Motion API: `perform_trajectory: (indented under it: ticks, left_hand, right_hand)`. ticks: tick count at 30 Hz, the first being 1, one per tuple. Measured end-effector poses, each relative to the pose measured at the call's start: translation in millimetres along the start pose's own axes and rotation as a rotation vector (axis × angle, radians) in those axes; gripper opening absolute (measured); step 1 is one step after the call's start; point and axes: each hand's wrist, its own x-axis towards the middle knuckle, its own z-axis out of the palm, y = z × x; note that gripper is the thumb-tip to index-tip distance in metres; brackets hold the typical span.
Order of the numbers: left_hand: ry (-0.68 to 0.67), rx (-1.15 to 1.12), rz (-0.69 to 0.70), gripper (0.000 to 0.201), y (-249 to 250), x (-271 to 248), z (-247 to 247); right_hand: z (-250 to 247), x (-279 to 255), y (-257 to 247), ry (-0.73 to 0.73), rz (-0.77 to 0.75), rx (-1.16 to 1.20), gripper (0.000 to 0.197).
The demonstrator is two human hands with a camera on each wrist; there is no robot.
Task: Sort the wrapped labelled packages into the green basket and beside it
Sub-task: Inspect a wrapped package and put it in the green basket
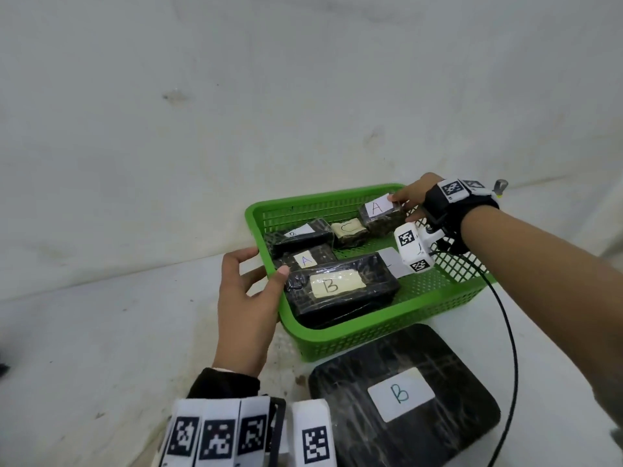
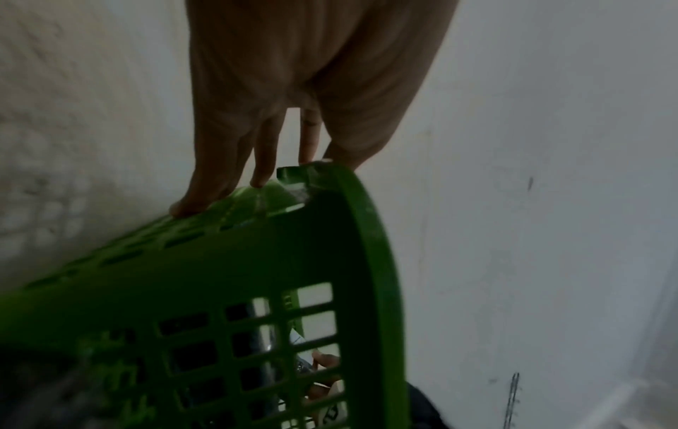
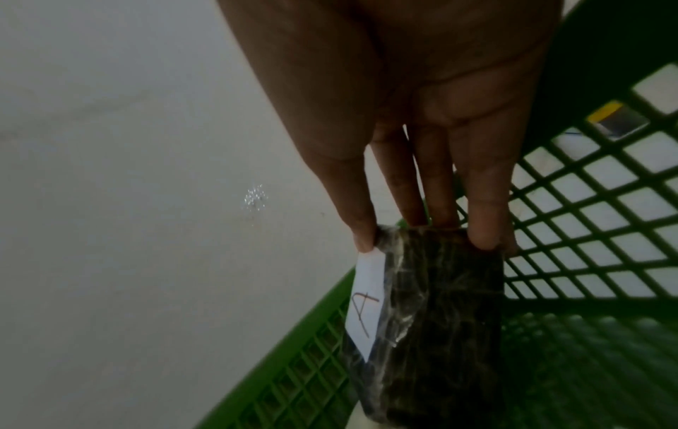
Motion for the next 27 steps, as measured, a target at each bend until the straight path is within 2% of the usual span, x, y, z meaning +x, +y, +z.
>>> perform_trajectory:
  ticks: [6, 9, 12, 14, 17, 21, 24, 27]
  left_hand:
    - [-0.070, 0.013, -0.006, 0.052, 3.1, 2.8, -8.7]
    - [-0.114, 0.036, 0.010, 0.052, 4.0, 3.7, -10.4]
    - [-0.169, -0.010, -0.025, 0.054, 4.8, 6.6, -16.3]
    - [-0.202, -0.052, -0.063, 0.056, 6.4, 8.6, -19.7]
    - [-0.211, -0.070, -0.081, 0.057, 6.1, 9.2, -20.0]
    - [-0.201, -0.067, -0.098, 0.057, 6.3, 8.1, -18.9]
    - [-0.194, -0.067, -0.106, 0.056, 6.1, 8.1, -18.6]
    - [-0.199, -0.069, -0.110, 0.056, 6.0, 8.2, -19.6]
  right_hand:
    - [12.8, 8.6, 6.6, 0.036, 0.019, -0.099, 0.026]
    - [16.9, 14.4, 11.3, -0.012, 0.012, -0.156, 0.024]
    - [17.5, 32.4, 21.0, 0.018, -0.011, -0.253, 0.039]
    - [15.5, 48.4, 30.3, 0.025, -0.020, -0.315, 0.040]
    - [12.0, 36.0, 28.9, -0.014, -0.018, -0.200, 0.024]
    - [10.0, 27.4, 27.1, -0.007, -0.018, -0.152, 0.020]
    - [8.8, 29.1, 23.1, 0.073, 0.007, -0.181, 0.033]
    - [-3.8, 13.0, 9.5, 0.051, -0.004, -0.042, 0.032]
